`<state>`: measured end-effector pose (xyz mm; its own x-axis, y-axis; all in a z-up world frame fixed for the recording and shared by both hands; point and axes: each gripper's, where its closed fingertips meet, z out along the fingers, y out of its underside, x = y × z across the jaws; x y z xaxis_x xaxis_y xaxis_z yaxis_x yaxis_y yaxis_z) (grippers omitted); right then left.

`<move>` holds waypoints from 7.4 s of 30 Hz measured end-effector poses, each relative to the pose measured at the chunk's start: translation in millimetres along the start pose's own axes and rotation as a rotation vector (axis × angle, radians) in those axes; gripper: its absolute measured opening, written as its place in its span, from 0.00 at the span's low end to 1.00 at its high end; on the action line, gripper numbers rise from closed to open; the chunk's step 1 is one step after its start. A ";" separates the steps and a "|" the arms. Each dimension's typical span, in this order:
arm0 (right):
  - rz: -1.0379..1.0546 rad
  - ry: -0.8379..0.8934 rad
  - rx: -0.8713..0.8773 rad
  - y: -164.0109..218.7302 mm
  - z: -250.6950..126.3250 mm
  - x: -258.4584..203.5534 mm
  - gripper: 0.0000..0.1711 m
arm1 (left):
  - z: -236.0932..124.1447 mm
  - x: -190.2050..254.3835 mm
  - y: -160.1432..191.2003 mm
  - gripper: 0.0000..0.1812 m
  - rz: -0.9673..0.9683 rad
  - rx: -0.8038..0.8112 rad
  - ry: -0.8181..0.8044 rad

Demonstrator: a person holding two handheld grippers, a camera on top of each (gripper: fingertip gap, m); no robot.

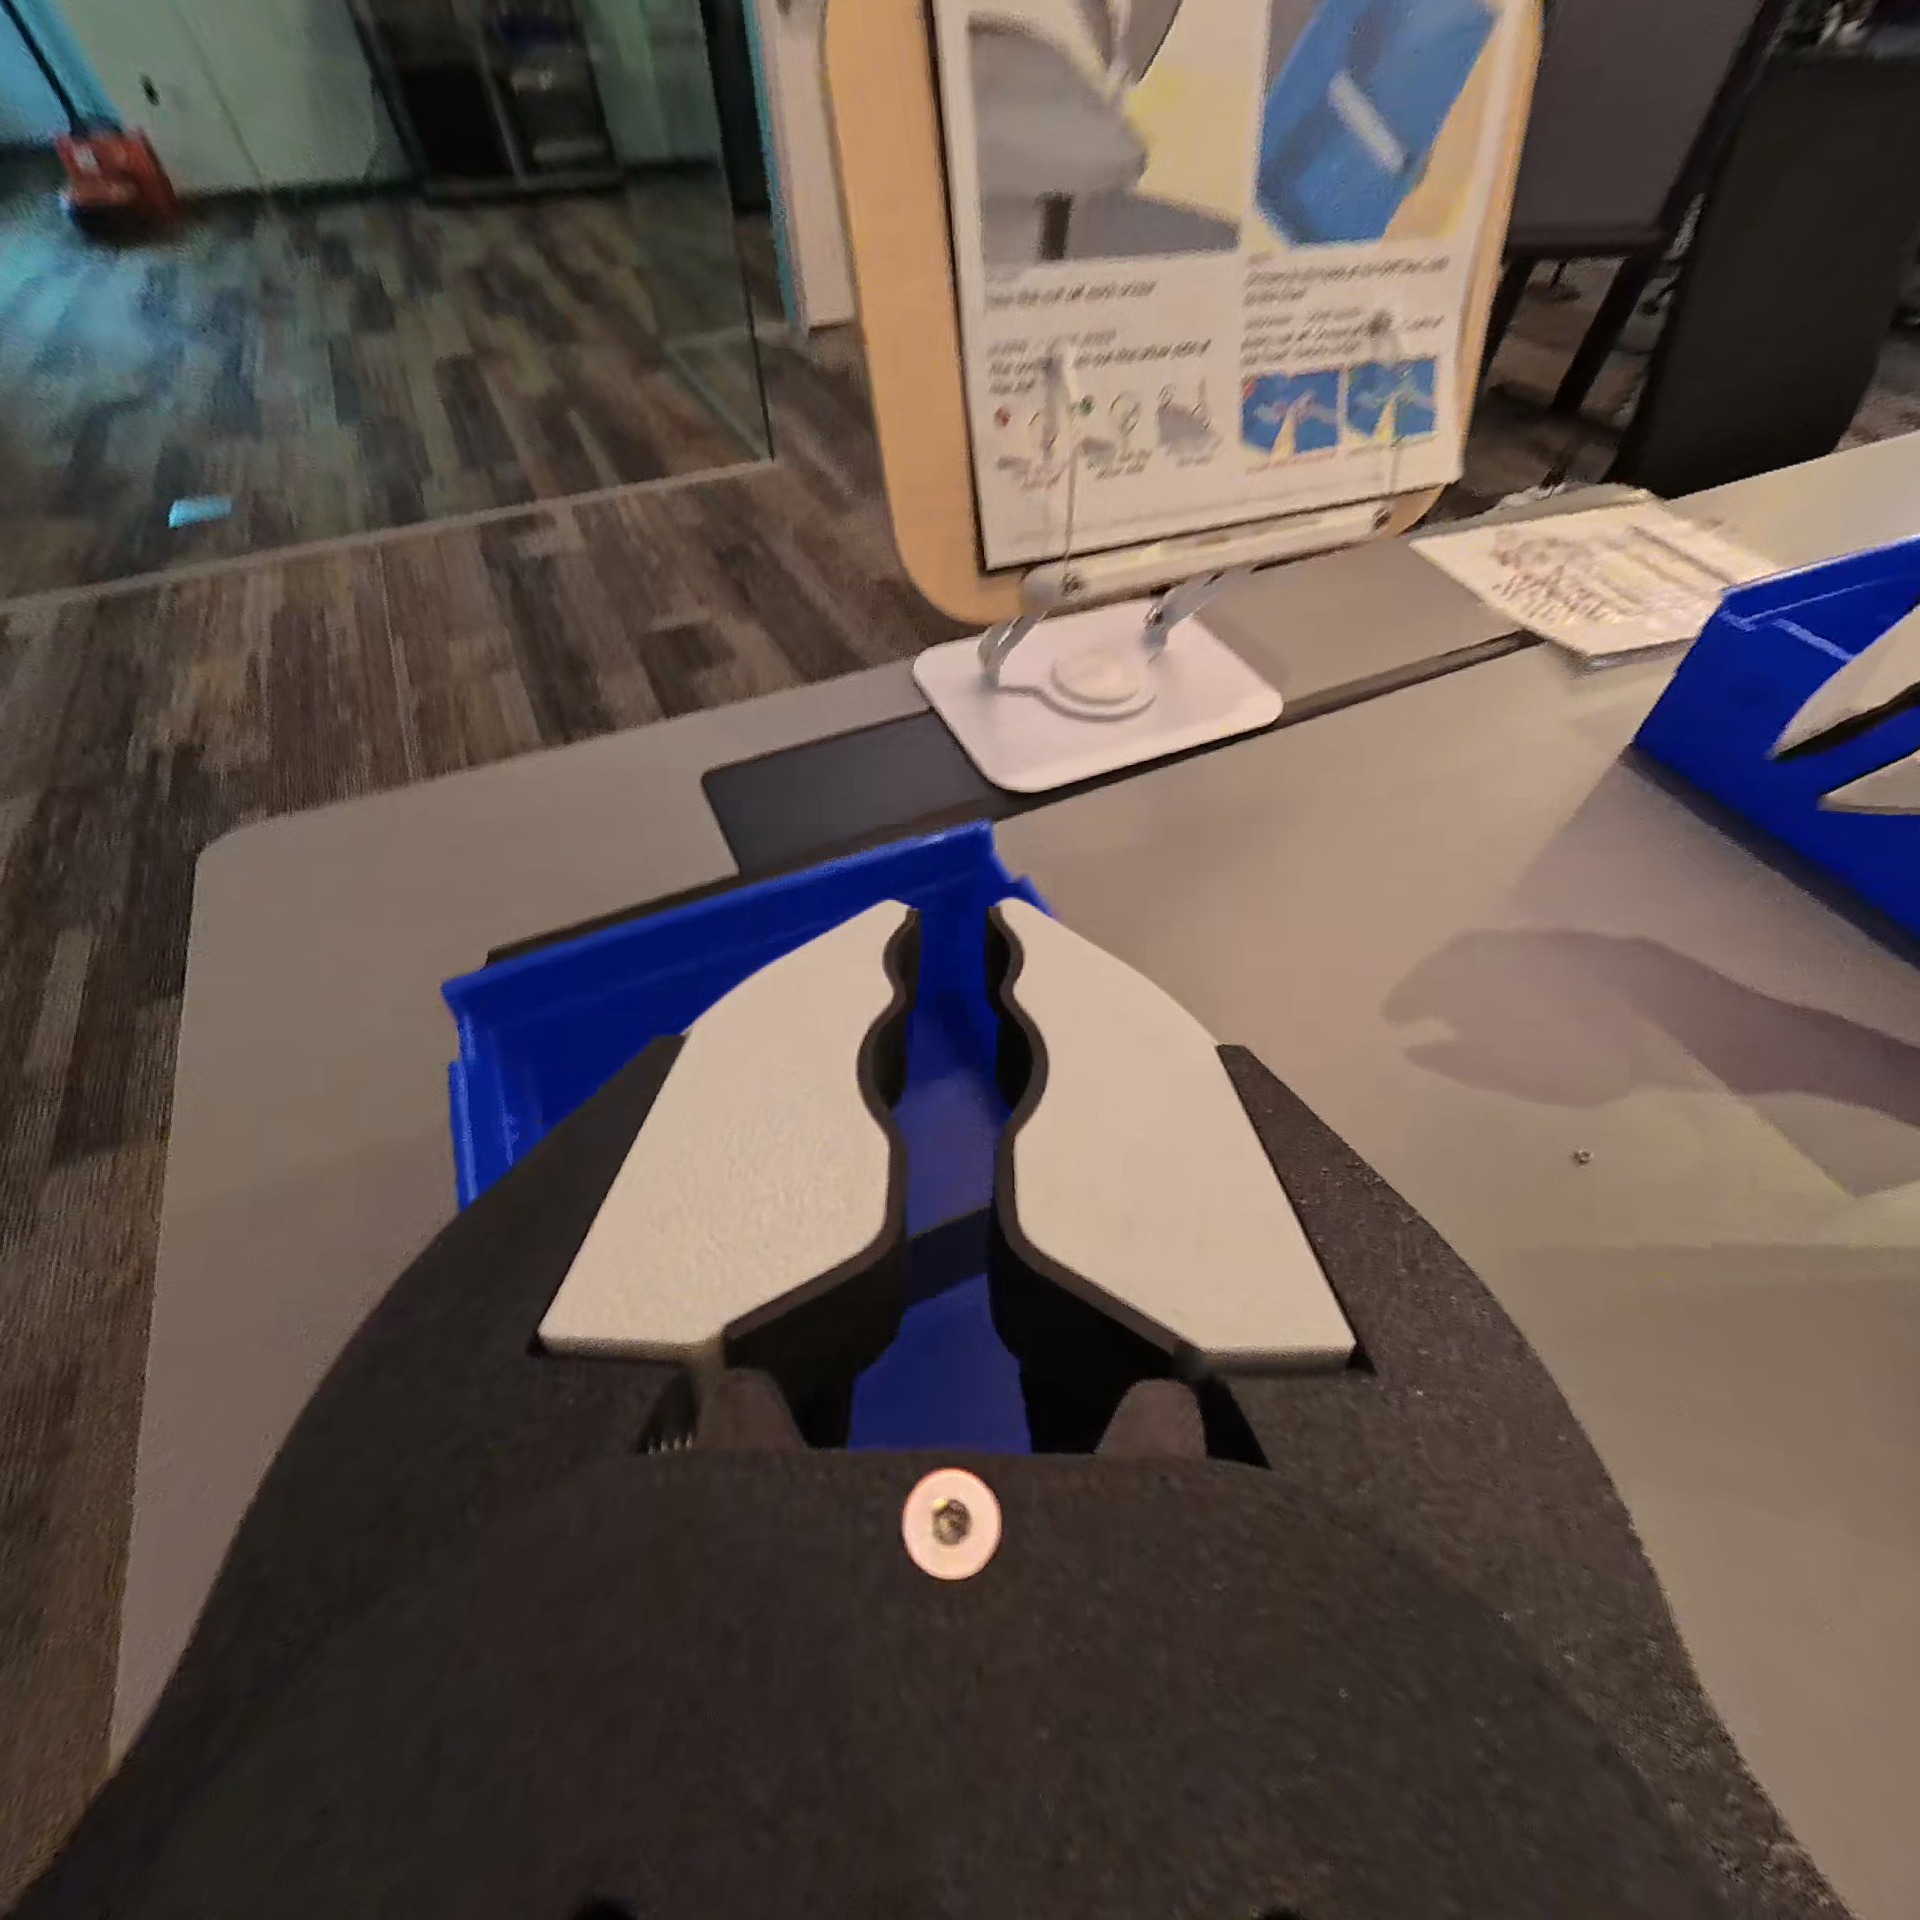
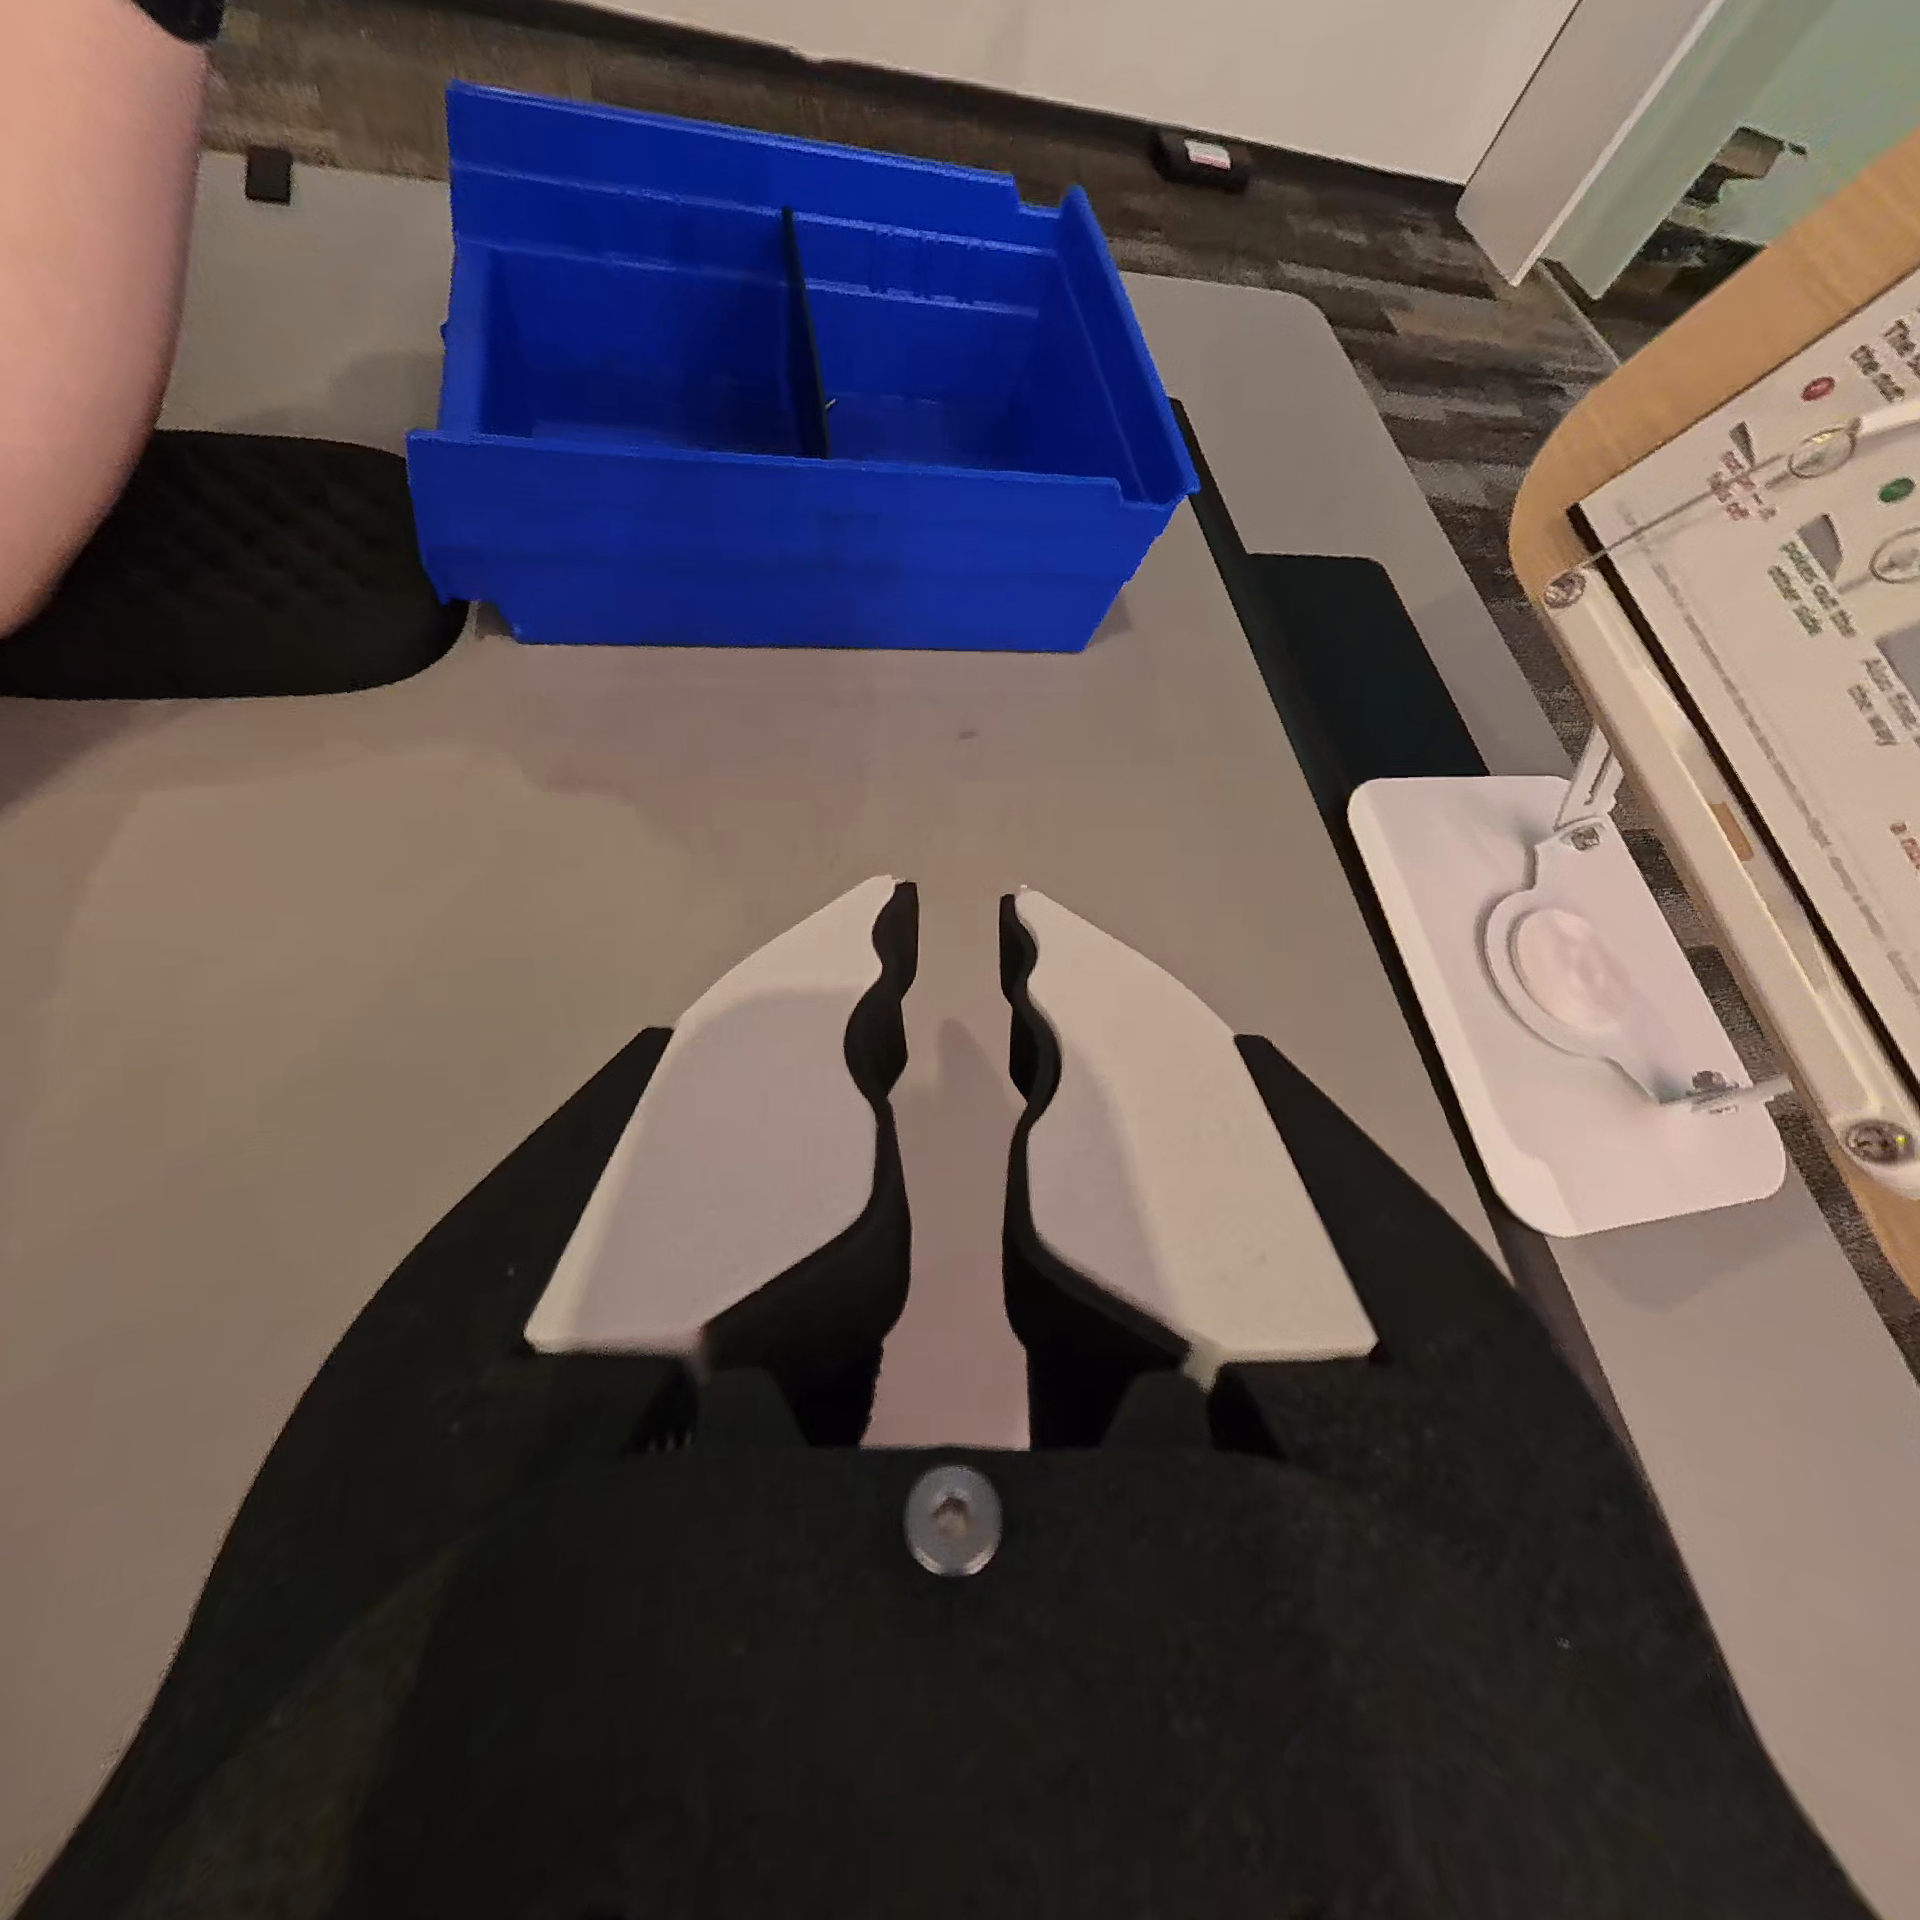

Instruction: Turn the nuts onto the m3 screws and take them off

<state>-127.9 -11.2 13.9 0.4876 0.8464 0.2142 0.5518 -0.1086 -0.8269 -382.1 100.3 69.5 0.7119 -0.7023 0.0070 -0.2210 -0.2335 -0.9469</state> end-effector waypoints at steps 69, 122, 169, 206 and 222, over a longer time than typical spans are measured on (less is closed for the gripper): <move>0.106 0.055 0.102 25.7 -39.3 25.3 0.08 | 56.6 -95.9 208.9 0.08 1.108 -1.450 0.703; 0.084 -0.031 0.129 17.5 -39.7 10.7 0.08 | 99.7 -115.4 168.4 0.10 0.199 -1.221 -0.090; 0.025 -0.148 0.169 -3.3 -41.8 -20.5 0.08 | 80.5 -107.9 162.4 0.01 0.616 -1.264 0.166; 0.036 -0.129 0.339 -41.3 -34.0 -36.0 0.01 | 42.0 273.2 -20.7 0.18 0.168 -0.135 0.732; -0.556 0.126 -0.154 10.9 -10.4 -38.9 0.01 | 64.9 290.8 43.7 0.03 0.325 -0.378 0.745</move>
<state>-133.7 -50.7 1.9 0.1682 0.7307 0.6616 0.8349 0.2512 -0.4897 -141.5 -70.5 9.3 -0.0129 -0.9960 0.0883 -0.6350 -0.0601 -0.7702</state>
